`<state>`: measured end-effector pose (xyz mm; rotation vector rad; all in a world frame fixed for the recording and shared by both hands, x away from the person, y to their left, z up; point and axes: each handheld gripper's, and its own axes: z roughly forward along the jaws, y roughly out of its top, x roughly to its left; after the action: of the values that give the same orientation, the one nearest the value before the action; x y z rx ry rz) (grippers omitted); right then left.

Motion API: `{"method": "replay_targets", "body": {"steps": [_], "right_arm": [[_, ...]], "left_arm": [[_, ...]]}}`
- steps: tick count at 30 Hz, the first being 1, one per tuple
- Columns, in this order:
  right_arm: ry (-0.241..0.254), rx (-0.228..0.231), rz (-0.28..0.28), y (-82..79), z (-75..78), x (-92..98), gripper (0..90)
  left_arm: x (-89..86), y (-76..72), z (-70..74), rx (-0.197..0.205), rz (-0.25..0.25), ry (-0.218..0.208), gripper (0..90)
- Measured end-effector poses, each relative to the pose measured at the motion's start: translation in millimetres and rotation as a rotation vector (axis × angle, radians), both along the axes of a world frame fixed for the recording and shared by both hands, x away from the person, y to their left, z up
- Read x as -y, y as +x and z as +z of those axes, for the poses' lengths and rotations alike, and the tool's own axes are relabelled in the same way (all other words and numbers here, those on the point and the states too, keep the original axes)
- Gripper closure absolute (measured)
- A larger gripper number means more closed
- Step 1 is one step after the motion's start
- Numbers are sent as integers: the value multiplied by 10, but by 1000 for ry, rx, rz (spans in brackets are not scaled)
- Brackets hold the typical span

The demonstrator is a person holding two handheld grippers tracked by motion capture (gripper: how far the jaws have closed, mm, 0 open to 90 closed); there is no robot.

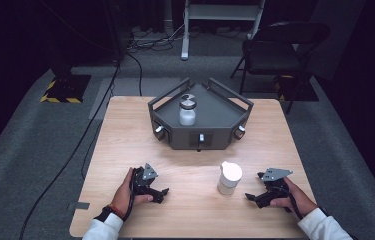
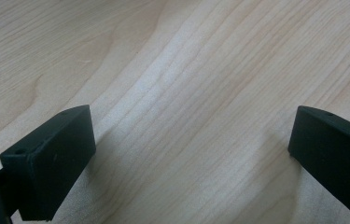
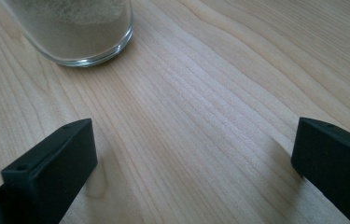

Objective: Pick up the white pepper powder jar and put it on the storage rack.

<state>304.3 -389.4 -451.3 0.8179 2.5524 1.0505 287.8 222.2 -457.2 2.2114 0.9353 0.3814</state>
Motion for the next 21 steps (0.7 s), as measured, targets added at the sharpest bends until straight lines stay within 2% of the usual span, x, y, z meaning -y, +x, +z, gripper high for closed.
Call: {"method": "replay_targets", "body": {"steps": [14,21], "right_arm": [[0,0,-7,-16,0,4,1],[-7,-3,-33,-51,18,8,9]], "left_arm": [[-4,15,2,-1,-5,1,0],[10,25,4,-3,-3,0,0]]}}
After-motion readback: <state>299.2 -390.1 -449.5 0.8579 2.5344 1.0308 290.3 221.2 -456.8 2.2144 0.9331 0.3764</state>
